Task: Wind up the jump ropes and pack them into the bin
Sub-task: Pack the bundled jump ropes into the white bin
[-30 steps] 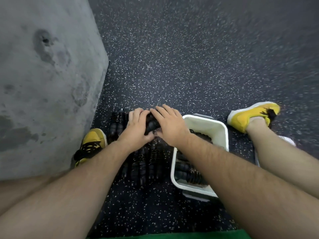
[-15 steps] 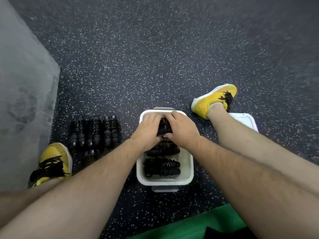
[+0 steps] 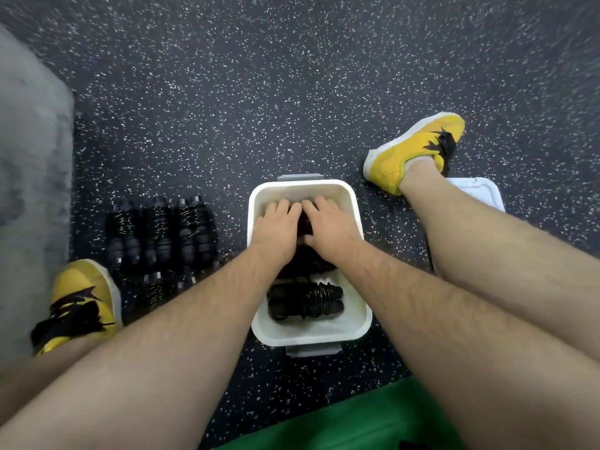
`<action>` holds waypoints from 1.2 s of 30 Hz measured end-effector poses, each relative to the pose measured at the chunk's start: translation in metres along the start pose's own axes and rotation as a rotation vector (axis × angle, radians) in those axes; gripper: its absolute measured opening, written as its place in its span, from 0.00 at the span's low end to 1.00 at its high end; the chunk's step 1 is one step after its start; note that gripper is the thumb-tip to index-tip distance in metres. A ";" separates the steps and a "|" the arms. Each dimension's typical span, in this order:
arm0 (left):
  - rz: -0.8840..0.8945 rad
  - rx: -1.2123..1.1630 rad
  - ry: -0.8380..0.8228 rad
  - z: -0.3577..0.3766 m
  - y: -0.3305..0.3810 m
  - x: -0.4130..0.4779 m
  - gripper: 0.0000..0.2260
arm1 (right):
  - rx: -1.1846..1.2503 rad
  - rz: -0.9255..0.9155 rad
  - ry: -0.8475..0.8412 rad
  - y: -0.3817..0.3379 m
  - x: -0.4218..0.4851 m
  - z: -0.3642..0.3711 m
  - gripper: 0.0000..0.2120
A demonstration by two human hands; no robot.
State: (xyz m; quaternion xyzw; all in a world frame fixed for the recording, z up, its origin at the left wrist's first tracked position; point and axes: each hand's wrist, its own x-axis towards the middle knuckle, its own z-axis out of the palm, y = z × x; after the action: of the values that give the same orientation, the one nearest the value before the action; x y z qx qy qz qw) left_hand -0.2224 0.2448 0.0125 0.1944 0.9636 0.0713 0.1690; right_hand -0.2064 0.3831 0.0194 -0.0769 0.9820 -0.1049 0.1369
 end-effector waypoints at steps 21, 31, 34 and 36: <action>-0.064 -0.008 0.079 0.005 0.013 -0.052 0.16 | -0.098 -0.002 0.099 -0.022 -0.044 0.004 0.14; -0.035 -0.240 0.316 -0.020 -0.013 -0.066 0.12 | -0.118 -0.078 0.226 -0.047 -0.039 -0.031 0.12; -0.028 -0.202 0.407 -0.029 -0.042 -0.078 0.14 | -0.123 -0.192 0.229 -0.078 -0.029 -0.040 0.19; -0.088 -0.172 0.426 -0.033 -0.067 -0.088 0.15 | -0.150 -0.256 0.238 -0.104 -0.020 -0.041 0.22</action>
State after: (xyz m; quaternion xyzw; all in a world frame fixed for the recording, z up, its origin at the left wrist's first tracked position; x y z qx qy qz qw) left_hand -0.1813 0.1463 0.0560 0.1177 0.9755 0.1850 -0.0191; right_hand -0.1865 0.2941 0.0863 -0.1982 0.9785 -0.0565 -0.0007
